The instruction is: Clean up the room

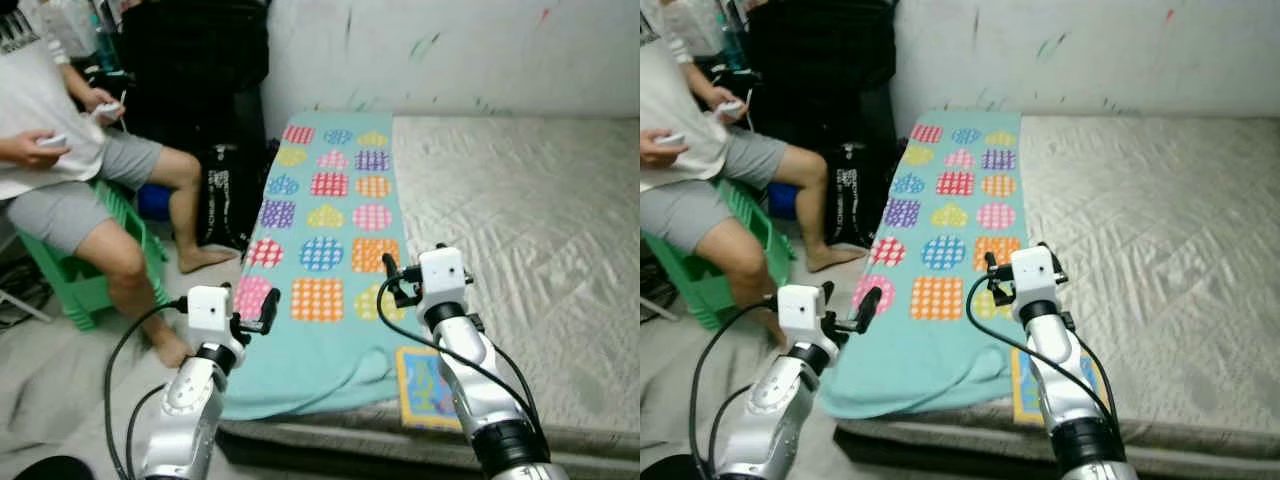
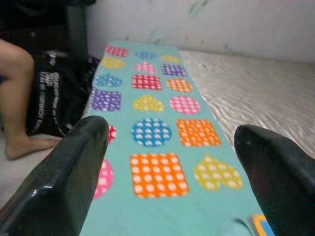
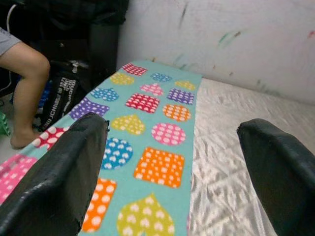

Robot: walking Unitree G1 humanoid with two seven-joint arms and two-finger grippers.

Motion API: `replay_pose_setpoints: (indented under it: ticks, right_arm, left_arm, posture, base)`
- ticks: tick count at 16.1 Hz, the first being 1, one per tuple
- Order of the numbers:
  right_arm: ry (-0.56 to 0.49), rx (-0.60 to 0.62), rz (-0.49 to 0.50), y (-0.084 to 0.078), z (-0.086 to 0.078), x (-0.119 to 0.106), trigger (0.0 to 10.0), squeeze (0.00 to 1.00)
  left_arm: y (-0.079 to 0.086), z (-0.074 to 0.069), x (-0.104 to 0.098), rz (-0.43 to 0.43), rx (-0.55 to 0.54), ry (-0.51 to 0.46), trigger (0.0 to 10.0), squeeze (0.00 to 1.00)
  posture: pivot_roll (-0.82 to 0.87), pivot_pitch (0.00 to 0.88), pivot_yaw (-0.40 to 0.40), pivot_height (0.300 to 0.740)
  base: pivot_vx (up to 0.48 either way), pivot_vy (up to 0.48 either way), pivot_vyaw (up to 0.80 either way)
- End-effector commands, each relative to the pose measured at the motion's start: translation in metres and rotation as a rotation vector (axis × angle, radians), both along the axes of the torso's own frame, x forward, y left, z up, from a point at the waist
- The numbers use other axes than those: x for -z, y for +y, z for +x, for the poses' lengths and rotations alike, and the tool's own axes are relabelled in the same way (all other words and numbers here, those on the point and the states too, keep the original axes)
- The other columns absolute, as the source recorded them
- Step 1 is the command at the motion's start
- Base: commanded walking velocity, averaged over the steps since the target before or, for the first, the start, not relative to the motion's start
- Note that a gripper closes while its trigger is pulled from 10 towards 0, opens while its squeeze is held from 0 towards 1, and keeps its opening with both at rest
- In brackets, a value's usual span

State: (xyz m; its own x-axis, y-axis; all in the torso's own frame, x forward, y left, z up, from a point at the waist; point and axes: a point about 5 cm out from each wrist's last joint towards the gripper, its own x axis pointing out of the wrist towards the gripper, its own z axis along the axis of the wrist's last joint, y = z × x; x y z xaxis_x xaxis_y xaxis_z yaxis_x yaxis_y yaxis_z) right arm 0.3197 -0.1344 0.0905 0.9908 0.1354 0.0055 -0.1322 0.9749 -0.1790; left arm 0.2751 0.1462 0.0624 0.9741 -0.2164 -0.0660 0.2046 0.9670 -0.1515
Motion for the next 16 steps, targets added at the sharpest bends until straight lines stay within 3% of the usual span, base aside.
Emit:
replay_pose_setpoints:
  ticks: [1, 5, 9, 12, 16]
  right_arm:
    - [-0.027, -0.049, 0.014, 0.017, 0.003, -0.008, 10.0, 0.00]
    - [-0.026, -0.040, 0.016, 0.014, 0.003, -0.007, 10.0, 0.00]
    - [-0.028, -0.017, 0.014, 0.007, 0.003, -0.007, 10.0, 0.00]
    - [-0.038, 0.046, 0.014, -0.008, 0.000, -0.006, 10.0, 0.00]
    - [-0.038, 0.080, 0.020, -0.011, -0.007, -0.003, 10.0, 0.00]
  left_arm:
    - [0.016, 0.000, 0.001, 0.030, -0.047, 0.011, 10.0, 0.00]
    - [0.019, 0.001, 0.003, 0.034, -0.092, 0.023, 10.0, 0.00]
    - [0.021, 0.001, 0.003, 0.035, -0.089, 0.023, 10.0, 0.00]
    - [0.019, 0.002, 0.003, 0.044, -0.091, 0.022, 10.0, 0.00]
    - [0.007, 0.010, 0.001, 0.041, -0.009, 0.014, 10.0, 0.00]
  posture:
    - [0.04, 0.000, 0.035, 0.740]
    - [0.04, 0.000, 0.036, 0.740]
    - [0.03, 0.000, 0.043, 0.740]
    - [0.01, 0.000, 0.088, 0.740]
    - [-0.03, 0.000, 0.111, 0.740]
  base:
    - [0.000, 0.000, 0.00]
    - [0.000, 0.000, 0.00]
    - [0.000, 0.000, -0.72]
    - [0.000, 0.000, 0.00]
    - [0.000, 0.000, 0.00]
